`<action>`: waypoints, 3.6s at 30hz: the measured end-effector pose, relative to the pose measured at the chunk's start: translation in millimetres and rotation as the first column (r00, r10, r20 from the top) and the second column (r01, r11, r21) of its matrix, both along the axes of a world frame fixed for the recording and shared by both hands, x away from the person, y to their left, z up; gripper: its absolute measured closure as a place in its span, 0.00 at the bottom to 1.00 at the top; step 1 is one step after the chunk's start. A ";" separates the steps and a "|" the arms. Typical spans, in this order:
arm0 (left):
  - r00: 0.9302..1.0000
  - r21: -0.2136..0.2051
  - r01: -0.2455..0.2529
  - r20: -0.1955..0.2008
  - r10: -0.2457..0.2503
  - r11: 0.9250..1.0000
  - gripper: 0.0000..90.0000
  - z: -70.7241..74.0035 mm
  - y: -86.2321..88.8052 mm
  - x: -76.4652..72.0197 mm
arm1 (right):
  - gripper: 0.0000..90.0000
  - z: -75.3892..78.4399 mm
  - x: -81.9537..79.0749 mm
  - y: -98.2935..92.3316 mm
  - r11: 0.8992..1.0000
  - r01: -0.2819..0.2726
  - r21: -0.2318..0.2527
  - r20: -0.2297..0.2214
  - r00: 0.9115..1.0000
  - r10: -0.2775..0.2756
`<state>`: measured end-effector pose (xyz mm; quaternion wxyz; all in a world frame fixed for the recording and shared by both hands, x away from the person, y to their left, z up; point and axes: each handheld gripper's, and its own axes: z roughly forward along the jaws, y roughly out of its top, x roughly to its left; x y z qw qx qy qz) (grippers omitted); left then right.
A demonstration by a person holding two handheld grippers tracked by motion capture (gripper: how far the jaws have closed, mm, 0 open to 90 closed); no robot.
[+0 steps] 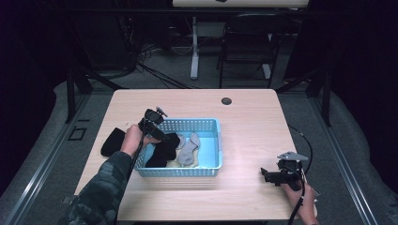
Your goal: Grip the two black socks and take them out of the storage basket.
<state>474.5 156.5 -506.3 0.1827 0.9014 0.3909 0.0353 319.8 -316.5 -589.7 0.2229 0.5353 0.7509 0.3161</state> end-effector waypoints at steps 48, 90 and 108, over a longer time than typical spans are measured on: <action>0.985 -0.050 0.029 0.174 -0.020 0.998 0.97 68.1 7.7 -31.2 | 0.00 0.0 -0.1 0.0 1.000 -0.003 0.005 0.000 1.000 0.003; 0.909 -0.151 -0.036 0.407 0.095 0.988 0.97 199.7 72.4 -59.9 | 0.00 0.0 0.0 0.0 1.000 -0.004 0.005 -0.001 1.000 0.004; 0.873 -0.150 -0.221 0.409 0.264 0.964 0.97 198.0 146.3 -65.9 | 0.00 0.1 -0.1 -0.1 1.000 -0.003 0.001 -0.001 1.000 0.003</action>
